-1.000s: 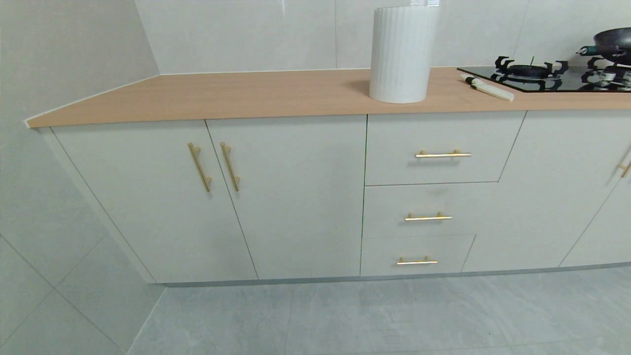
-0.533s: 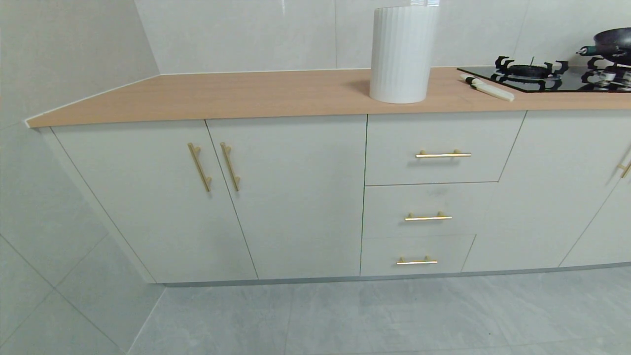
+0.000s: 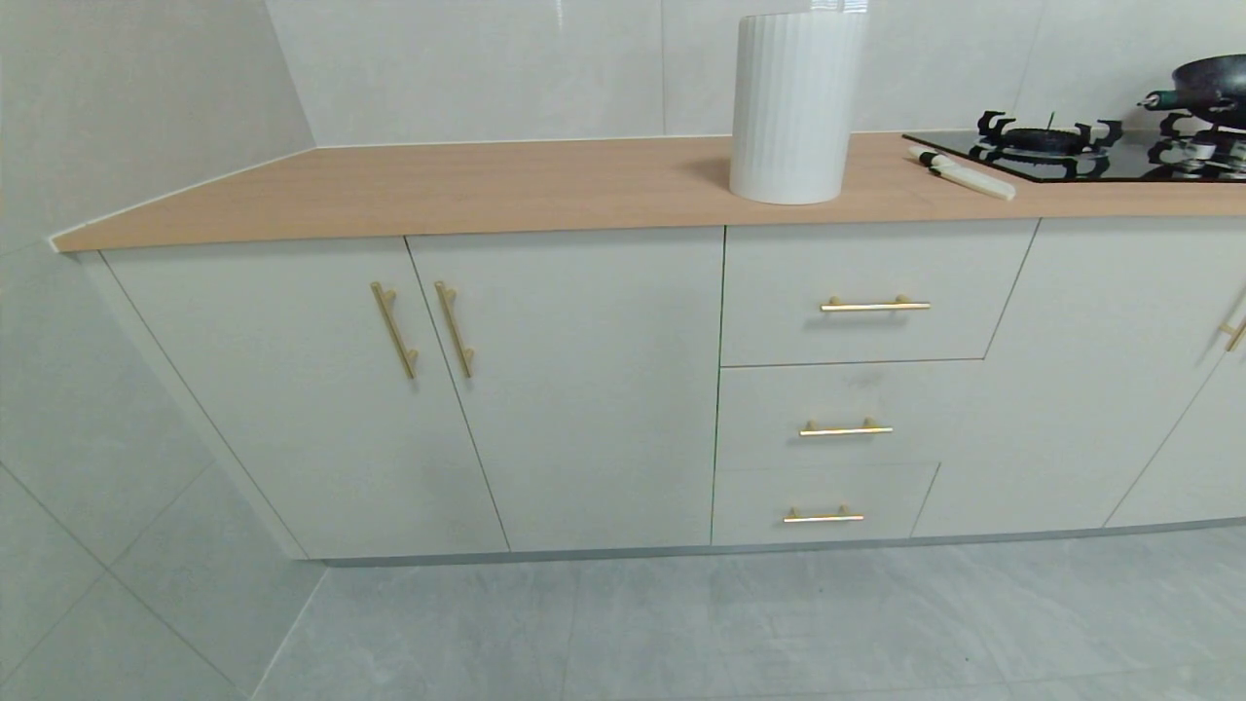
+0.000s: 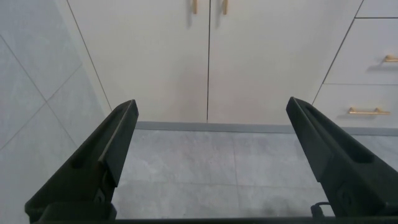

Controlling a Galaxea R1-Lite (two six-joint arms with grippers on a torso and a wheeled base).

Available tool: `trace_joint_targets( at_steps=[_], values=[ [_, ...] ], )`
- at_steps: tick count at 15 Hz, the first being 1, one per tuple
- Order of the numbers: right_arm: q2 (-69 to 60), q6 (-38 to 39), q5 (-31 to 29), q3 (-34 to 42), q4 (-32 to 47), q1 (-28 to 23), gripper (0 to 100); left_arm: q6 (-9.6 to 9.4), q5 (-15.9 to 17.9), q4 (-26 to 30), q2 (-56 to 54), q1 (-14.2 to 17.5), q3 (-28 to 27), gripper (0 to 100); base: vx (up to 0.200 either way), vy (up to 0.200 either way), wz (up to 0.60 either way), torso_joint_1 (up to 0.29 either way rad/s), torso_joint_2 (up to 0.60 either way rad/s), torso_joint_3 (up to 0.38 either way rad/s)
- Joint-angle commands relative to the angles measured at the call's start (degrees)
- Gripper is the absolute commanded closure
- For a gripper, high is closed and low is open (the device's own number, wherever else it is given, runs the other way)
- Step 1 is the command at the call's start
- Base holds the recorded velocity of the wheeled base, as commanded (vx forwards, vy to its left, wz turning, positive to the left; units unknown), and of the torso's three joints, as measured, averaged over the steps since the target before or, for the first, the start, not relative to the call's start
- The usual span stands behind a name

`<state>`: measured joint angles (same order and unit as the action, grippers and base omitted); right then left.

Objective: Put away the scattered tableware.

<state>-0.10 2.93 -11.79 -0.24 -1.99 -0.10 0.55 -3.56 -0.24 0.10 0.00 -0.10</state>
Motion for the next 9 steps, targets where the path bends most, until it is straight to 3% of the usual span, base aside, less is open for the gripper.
trace_joint_targets(
  at_steps=[1, 3, 7, 9],
  values=[
    [0.1, -2.1, 9.6, 0.2, 0.1, 0.1, 0, -0.02, 0.0, 0.0, 0.0, 0.0, 0.0, 0, 0.0, 0.0, 0.0, 0.0, 0.0, 0.0],
    [0.3, -6.2, 13.0, 0.2, 0.1, 0.1, 0, -0.02, 0.0, 0.0, 0.0, 0.0, 0.0, 0, 0.0, 0.0, 0.0, 0.0, 0.0, 0.0],
    [0.2, -4.0, 11.6, 0.2, 0.1, 0.1, 0, 0.07, 0.0, 0.0, 0.1, 0.0, 0.0, 0, 0.0, 0.0, 0.0, 0.0, 0.0, 0.0],
    [0.2, -6.9, 12.1, 0.2, 0.2, 0.1, 0, 0.07, 0.0, 0.0, 0.0, 0.0, 0.0, 0, 0.0, 0.0, 0.0, 0.0, 0.0, 0.0]
  ],
)
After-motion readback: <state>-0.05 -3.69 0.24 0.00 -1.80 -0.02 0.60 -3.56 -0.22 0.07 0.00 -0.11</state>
